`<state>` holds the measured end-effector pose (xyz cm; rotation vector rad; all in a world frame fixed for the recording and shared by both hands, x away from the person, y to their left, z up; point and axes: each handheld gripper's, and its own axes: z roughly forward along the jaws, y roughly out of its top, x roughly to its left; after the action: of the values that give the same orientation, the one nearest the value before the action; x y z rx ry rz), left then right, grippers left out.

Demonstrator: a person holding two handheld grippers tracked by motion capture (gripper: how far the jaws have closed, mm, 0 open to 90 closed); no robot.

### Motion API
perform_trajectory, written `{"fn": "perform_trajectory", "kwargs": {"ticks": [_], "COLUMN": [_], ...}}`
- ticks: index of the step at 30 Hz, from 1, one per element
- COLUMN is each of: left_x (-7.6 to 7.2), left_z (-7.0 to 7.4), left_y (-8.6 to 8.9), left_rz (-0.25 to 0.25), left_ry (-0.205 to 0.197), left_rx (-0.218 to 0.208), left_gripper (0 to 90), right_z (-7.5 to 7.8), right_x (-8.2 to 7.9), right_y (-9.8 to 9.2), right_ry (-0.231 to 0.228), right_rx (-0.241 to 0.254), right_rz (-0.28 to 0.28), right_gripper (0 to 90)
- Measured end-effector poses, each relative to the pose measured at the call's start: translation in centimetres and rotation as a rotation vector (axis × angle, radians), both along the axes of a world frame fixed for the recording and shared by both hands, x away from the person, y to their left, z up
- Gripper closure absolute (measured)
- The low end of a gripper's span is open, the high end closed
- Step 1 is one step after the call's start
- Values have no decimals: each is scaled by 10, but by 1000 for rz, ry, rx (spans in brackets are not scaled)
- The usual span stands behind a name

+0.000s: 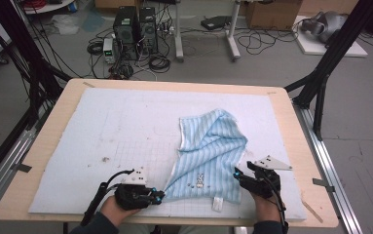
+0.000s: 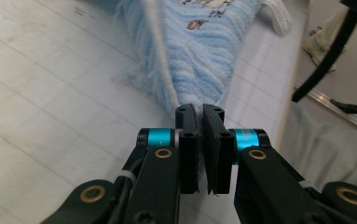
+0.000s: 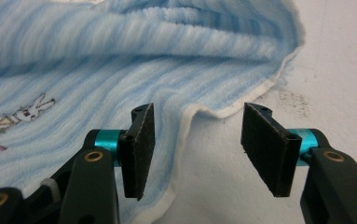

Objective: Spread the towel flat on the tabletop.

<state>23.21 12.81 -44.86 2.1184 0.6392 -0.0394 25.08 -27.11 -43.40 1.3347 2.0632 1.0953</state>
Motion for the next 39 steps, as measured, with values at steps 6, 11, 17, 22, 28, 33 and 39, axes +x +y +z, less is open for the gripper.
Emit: {"fn": "perform_trajectory", "kwargs": {"ticks": [6, 11, 17, 22, 28, 33, 39], "left_x": [-10, 6, 39, 72, 109, 128, 145], "left_z": [0, 4, 17, 29, 36, 24, 2], "left_y": [2, 4, -1, -21, -50, -69, -82], "left_rz": [-37, 57, 159, 195, 203, 221, 259], "left_ry": [-4, -17, -72, -107, -125, -118, -95], "left_rx": [-7, -74, -207, -232, -172, -110, 17], "left_gripper": [828, 481, 399, 386, 375, 349, 373], "right_z": [-3, -8, -13, -10, -9, -7, -5], "right_x": [5, 8, 1, -14, -40, -58, -64], "right_y": [9, 19, 22, 19, 3, -11, -20], "right_ry": [19, 54, 82, 82, 83, 79, 59], "right_rx": [-13, -62, -60, -95, -120, -126, -95], "right_rz": [0, 27, 85, 111, 121, 114, 87], "right_gripper": [444, 542, 851, 855, 855, 854, 689]}}
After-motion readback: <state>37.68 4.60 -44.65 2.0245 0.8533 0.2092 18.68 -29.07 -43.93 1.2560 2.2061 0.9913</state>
